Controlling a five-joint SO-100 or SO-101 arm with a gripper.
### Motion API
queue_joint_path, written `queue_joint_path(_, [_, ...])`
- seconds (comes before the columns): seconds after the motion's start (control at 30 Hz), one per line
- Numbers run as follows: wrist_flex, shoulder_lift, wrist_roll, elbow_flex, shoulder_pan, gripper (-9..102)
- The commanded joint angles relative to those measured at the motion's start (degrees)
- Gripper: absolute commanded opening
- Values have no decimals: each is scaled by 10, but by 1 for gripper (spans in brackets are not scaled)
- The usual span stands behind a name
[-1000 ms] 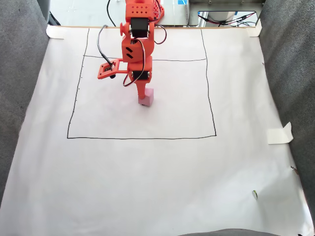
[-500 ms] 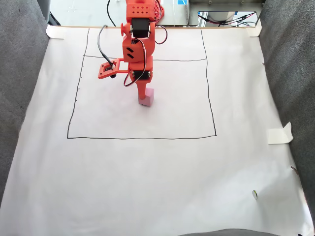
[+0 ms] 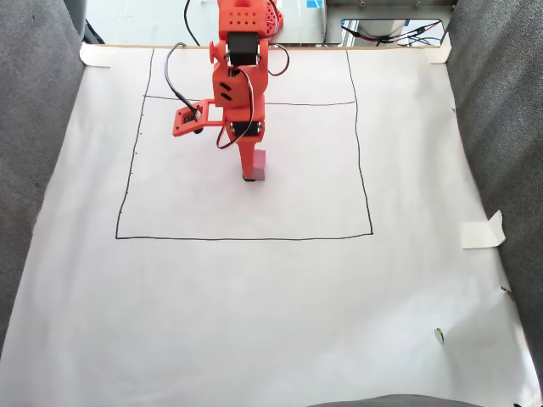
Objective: Grasp the colored block, Place it on the black dot, and then return the arm to the default position.
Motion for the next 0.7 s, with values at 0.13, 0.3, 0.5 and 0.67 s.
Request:
queue_joint_path(0.13, [-34, 124, 5, 78, 18, 42])
queue_joint_path(0.3, [-142, 286, -3, 264, 5, 42])
queue_joint_path(0.5, [-303, 492, -42, 535, -5, 36])
queue_joint_path(0.67, [-322, 661, -25, 657, 11, 0])
